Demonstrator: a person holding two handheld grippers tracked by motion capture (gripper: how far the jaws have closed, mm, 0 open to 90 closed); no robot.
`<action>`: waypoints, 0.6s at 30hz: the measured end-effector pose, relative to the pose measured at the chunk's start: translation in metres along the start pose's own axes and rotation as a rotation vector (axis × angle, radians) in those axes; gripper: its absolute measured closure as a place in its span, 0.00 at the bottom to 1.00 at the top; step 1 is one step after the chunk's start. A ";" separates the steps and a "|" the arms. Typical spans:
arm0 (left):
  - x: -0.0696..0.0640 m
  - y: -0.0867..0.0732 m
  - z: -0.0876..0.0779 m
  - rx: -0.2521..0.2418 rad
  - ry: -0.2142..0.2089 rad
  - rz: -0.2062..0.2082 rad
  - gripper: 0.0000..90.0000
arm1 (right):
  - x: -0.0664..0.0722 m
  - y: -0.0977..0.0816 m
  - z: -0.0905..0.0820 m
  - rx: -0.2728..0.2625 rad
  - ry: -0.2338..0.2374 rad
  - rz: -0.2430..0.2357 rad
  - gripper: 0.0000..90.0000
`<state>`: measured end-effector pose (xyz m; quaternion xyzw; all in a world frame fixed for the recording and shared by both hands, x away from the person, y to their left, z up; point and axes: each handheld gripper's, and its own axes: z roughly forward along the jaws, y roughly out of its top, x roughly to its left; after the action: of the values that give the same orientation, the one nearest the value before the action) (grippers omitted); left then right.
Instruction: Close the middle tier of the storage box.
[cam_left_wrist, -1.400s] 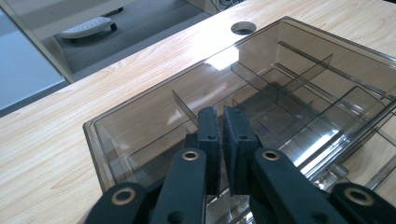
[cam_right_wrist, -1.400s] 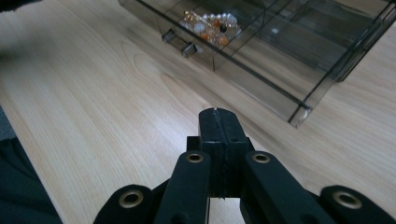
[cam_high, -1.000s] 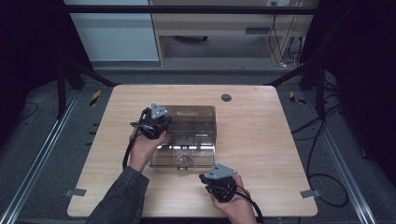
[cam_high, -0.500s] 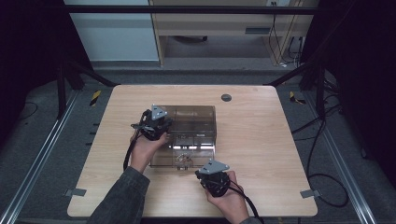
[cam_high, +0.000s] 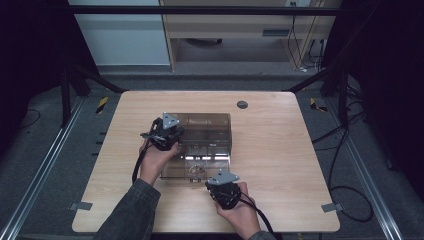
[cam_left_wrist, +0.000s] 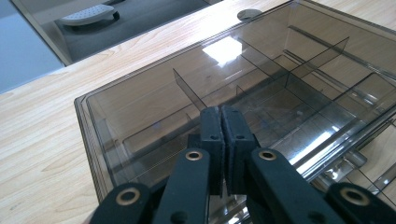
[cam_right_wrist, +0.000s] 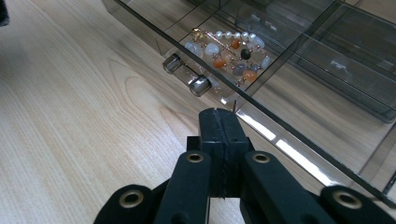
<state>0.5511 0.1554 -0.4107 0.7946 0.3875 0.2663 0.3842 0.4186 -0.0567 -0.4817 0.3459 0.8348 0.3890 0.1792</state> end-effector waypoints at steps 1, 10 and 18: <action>0.000 0.000 0.000 0.000 0.000 0.001 0.98 | 0.000 0.000 0.001 -0.001 0.000 0.005 1.00; -0.001 0.001 0.000 0.006 0.008 0.007 1.00 | -0.003 0.000 0.003 0.001 -0.007 0.006 1.00; 0.000 0.000 0.000 0.006 0.004 0.006 1.00 | -0.004 0.001 0.008 0.011 -0.018 0.004 1.00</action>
<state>0.5513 0.1552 -0.4103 0.7962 0.3868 0.2679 0.3804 0.4257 -0.0550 -0.4858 0.3521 0.8346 0.3816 0.1837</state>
